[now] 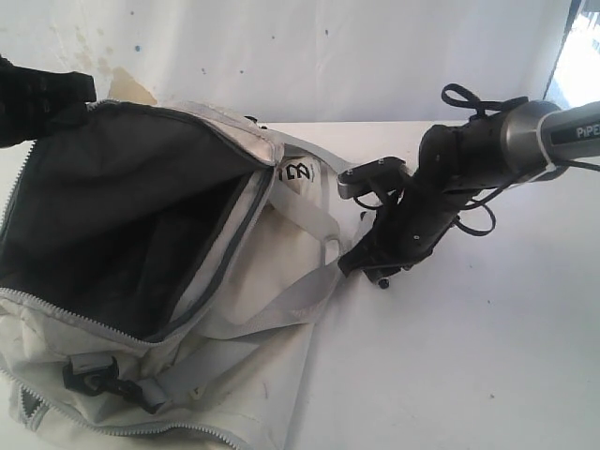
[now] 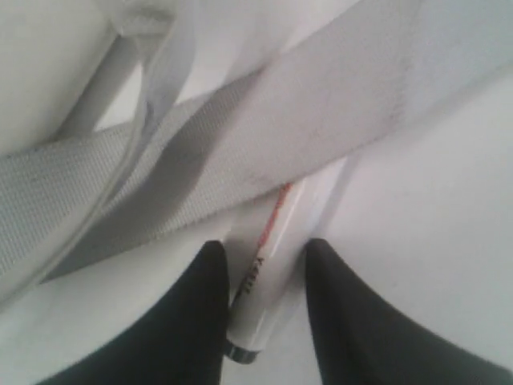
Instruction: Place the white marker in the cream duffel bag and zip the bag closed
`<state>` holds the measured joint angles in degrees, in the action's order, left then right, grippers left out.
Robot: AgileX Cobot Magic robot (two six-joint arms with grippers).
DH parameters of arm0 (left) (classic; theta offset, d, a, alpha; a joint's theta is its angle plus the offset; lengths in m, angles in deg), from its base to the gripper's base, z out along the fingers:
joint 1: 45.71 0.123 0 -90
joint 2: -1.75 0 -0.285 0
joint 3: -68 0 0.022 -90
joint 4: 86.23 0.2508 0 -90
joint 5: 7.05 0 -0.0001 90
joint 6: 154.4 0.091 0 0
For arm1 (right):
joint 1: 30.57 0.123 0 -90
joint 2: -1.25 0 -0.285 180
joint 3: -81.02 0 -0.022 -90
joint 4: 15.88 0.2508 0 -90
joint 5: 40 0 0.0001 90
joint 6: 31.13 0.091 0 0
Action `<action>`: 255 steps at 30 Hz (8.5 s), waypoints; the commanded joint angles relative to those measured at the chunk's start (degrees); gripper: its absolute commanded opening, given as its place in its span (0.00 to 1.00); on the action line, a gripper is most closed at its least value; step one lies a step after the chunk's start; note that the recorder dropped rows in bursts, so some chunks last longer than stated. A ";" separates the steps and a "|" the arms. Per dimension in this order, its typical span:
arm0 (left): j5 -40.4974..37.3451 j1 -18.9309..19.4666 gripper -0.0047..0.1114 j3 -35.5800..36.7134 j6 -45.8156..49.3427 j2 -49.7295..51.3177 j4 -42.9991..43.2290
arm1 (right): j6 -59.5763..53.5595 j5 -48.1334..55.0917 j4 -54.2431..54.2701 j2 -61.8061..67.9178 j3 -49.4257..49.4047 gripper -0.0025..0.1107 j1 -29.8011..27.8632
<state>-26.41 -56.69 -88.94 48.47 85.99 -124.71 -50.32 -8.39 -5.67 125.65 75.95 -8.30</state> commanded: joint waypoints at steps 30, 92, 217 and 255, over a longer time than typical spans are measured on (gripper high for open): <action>0.05 0.01 0.04 -0.59 0.04 -0.54 -0.20 | 10.29 28.92 -22.47 -3.54 -0.17 0.02 -6.88; 0.26 0.01 0.04 -0.59 0.04 -0.54 -0.20 | -10.90 38.35 28.63 -0.92 10.08 0.02 11.31; -20.92 5.15 0.70 -9.26 -19.07 11.16 23.56 | -27.83 13.01 37.63 8.07 32.15 0.54 -5.22; -22.29 5.15 0.29 -9.26 -18.15 23.16 22.13 | -49.85 2.11 57.08 17.81 32.15 0.02 1.08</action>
<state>-48.84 -51.57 -97.98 30.19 109.06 -102.44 -99.25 -7.21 53.35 143.61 107.82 -7.44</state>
